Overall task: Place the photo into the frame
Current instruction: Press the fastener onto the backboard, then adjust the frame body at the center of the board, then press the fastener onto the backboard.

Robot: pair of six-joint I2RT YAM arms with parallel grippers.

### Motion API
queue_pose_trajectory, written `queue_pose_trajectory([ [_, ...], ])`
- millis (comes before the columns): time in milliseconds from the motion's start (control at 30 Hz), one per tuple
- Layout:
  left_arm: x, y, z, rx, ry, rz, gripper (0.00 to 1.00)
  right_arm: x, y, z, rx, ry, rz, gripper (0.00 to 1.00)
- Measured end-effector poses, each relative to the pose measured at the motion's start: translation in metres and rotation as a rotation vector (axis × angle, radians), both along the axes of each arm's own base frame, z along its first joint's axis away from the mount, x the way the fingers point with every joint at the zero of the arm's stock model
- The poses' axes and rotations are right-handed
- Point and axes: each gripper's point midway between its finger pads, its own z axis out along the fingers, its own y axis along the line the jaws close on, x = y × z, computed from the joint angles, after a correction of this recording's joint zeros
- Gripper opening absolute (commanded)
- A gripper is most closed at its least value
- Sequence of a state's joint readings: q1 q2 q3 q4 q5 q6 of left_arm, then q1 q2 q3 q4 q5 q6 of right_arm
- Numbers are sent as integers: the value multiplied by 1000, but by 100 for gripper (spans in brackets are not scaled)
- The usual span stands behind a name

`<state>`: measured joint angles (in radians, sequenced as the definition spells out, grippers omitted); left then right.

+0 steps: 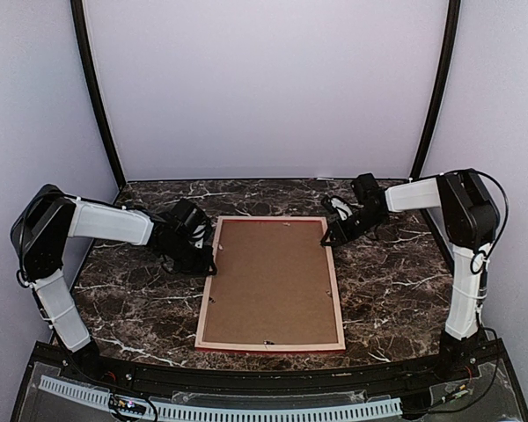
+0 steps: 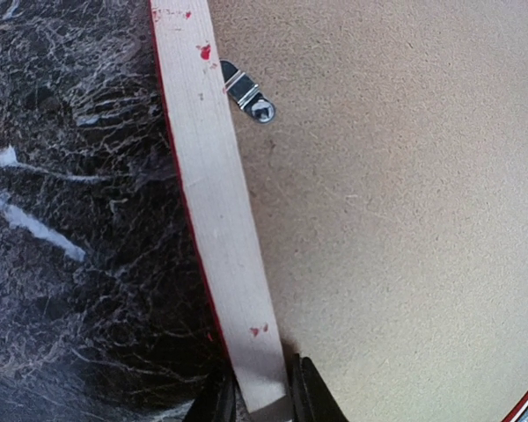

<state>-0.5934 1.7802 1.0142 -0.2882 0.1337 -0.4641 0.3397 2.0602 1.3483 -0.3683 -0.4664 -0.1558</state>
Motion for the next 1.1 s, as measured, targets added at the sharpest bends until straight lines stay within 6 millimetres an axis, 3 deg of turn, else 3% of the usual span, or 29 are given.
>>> queue_pose_trajectory([
  [400,3,-3,1,-20,-18,4,20,3,-8,3,26,53,-88,63],
  [633,3,-2,1,-29,-22,18,20,1,-22,4,-6,85,-216,67],
  [833,0,2,0,-39,-45,36,20,-13,-36,6,-41,126,-289,70],
  [1100,-14,15,0,-30,-58,45,20,-28,-30,20,-38,122,-304,72],
])
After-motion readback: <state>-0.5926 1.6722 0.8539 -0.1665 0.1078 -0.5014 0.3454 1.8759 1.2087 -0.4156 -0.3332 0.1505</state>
